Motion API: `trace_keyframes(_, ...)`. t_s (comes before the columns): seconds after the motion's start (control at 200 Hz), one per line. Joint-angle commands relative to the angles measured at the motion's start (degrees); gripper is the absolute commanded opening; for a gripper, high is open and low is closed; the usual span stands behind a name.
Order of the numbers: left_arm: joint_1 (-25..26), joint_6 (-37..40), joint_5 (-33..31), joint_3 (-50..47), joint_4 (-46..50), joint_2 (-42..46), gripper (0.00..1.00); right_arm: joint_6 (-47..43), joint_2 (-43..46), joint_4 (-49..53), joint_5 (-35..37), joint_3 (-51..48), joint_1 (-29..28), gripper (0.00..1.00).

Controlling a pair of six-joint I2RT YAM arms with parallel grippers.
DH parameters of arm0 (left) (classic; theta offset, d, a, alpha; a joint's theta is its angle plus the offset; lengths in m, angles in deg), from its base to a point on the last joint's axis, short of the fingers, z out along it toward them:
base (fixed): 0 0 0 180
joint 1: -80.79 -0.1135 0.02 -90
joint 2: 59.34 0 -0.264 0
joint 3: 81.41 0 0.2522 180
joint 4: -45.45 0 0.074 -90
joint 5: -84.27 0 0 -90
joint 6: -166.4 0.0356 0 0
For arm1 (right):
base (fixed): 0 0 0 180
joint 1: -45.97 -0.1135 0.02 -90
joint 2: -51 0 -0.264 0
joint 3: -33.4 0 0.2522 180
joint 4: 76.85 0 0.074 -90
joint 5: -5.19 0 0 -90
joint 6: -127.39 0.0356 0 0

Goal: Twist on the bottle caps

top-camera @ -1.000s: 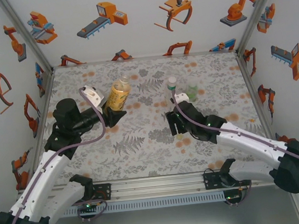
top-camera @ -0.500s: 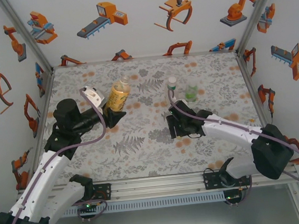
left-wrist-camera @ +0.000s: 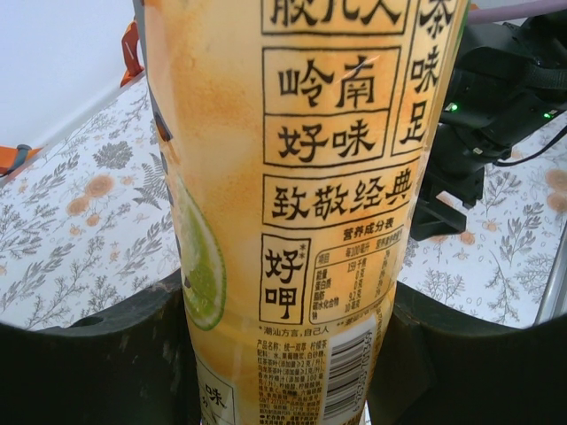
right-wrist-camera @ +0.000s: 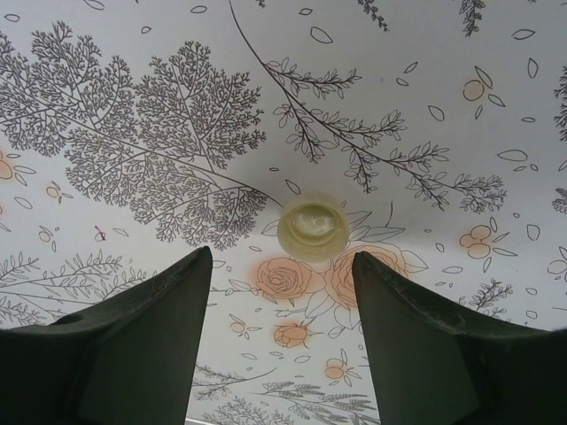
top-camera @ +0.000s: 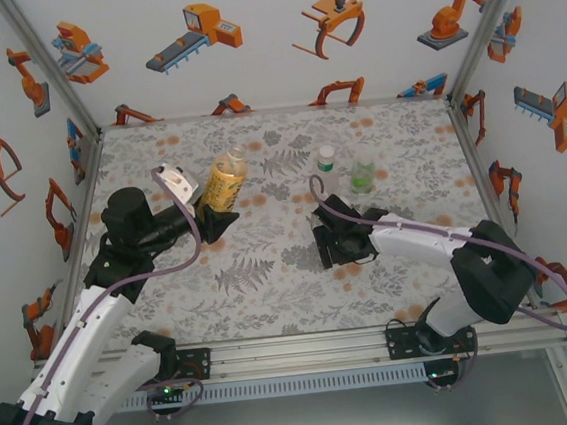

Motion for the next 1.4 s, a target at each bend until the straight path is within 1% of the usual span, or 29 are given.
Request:
trace_keyframes(0.0,-0.2,1.1,0.3,-0.2,-0.5,0.8,0.03,0.5,-0.9,-0.3,-0.2,2.3,0.1,0.6)
trace_keyframes(0.741,-0.3,0.8,0.3,-0.2,-0.6,1.0,0.02,-0.9,-3.9,0.6,1.2,4.6,0.1,0.59)
trace_keyframes(1.397,-0.2,0.8,0.2,-0.2,-0.6,1.0,0.02,-1.8,-3.3,2.2,3.1,4.9,0.2,0.59)
